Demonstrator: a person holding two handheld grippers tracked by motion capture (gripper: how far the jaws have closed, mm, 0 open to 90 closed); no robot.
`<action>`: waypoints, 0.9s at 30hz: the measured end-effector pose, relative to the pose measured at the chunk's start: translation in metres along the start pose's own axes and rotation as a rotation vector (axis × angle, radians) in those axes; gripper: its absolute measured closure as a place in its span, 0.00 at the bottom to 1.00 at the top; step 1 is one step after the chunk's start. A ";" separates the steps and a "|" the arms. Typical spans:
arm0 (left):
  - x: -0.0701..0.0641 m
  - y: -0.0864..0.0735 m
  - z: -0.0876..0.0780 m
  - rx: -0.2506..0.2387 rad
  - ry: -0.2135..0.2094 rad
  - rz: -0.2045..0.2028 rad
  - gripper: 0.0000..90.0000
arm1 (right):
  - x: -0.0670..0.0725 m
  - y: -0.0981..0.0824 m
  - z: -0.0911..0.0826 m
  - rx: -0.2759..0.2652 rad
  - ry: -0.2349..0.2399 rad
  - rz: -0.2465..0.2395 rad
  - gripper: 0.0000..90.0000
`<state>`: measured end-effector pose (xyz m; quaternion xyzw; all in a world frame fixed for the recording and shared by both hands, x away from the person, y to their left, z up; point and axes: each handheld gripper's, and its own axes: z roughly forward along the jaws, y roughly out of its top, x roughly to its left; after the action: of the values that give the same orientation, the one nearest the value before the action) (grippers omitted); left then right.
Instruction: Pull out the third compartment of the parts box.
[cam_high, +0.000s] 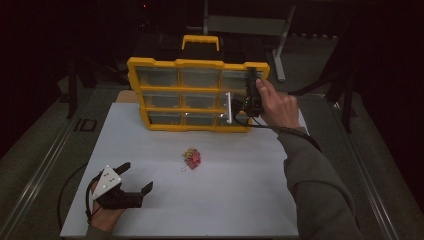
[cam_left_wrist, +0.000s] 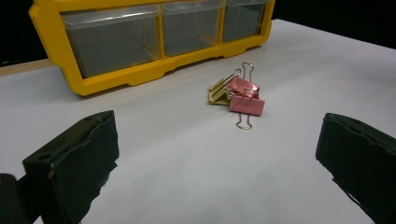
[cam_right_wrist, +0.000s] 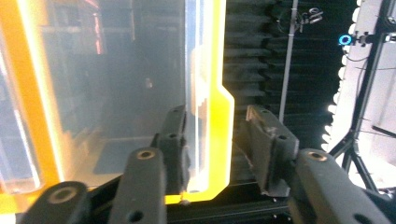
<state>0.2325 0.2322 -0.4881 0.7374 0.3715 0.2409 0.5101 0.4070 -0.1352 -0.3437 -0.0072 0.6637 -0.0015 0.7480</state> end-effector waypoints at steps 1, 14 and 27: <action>0.000 0.000 0.000 -0.001 0.000 -0.001 0.00 | 0.000 0.000 -0.001 -0.002 0.009 0.002 0.72; 0.000 0.000 0.000 -0.003 -0.002 -0.002 0.00 | -0.006 0.001 -0.002 0.007 0.108 0.009 0.87; 0.000 0.000 0.000 0.000 -0.002 -0.001 0.00 | -0.006 0.003 -0.006 0.018 0.123 -0.038 0.88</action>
<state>0.2325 0.2321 -0.4882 0.7373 0.3715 0.2400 0.5106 0.4002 -0.1321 -0.3387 -0.0130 0.7081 -0.0221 0.7057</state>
